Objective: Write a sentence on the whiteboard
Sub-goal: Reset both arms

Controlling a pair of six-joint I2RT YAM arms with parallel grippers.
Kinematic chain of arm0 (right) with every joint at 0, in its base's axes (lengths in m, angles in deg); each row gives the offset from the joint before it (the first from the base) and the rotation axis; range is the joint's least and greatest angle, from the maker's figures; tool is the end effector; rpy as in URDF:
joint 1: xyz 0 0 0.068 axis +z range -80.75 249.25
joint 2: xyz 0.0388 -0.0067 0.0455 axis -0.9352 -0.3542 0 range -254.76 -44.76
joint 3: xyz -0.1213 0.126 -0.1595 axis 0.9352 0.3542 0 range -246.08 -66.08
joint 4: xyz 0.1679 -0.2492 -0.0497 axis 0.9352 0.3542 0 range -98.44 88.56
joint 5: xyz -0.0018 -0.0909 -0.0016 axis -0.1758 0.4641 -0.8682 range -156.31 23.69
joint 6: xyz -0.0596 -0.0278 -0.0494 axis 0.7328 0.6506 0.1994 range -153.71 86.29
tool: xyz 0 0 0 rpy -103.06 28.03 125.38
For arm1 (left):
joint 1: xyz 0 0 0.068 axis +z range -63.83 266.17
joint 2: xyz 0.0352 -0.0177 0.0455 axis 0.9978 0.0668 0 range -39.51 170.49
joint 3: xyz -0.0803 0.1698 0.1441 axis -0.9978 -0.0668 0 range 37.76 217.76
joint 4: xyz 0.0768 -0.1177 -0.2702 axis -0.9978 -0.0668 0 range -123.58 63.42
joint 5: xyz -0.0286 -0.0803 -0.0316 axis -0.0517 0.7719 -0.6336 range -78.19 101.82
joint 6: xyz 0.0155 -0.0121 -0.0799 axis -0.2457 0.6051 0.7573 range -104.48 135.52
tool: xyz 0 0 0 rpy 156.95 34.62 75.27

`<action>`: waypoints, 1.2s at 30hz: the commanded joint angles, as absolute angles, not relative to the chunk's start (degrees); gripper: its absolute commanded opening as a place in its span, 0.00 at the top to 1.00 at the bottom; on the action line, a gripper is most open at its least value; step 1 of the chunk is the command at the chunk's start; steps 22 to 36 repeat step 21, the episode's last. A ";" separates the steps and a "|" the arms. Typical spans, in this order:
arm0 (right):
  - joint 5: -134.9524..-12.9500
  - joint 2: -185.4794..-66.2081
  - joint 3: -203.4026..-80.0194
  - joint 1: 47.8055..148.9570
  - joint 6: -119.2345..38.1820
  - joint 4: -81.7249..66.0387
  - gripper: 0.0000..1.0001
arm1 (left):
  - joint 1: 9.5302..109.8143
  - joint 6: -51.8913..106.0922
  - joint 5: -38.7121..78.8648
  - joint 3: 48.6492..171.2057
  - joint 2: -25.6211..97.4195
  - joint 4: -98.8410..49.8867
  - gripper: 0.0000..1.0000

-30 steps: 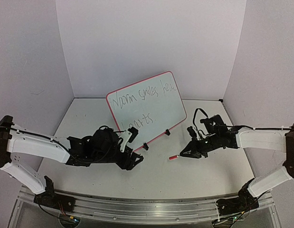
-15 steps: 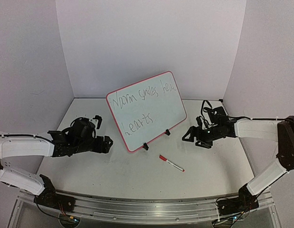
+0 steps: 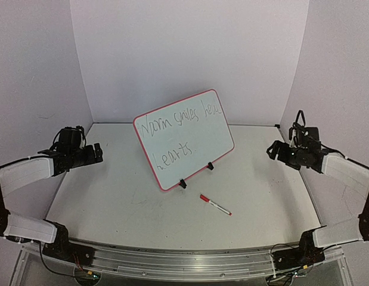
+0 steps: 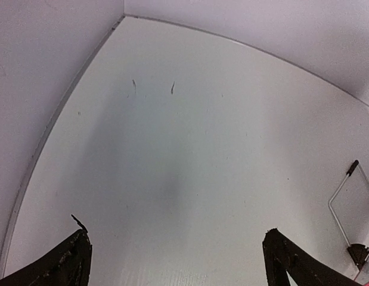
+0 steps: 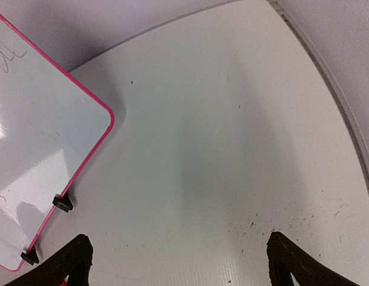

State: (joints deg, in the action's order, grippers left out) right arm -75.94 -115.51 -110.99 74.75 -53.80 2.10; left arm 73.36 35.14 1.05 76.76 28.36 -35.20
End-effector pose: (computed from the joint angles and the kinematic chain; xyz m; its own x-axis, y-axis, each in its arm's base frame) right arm 0.3467 0.0453 0.1689 -0.6329 0.2793 -0.7221 -0.0119 0.9291 0.3698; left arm 0.3273 -0.0607 0.1477 -0.5835 -0.2056 -0.7856 -0.1302 0.9786 -0.1593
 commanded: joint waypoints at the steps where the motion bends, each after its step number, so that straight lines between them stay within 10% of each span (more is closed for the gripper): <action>1: -63.13 -103.71 -102.06 74.76 -50.04 -10.71 0.02 | 73.52 28.34 -7.46 78.65 25.12 -27.53 0.00; 8: -53.11 -94.59 -88.11 74.76 -46.35 -25.54 0.02 | 73.52 25.12 -12.35 66.38 26.75 -8.33 0.01; 36: -49.45 -88.89 -80.40 74.75 -43.24 -28.82 0.02 | 73.52 25.31 -16.04 62.62 26.23 -6.63 0.01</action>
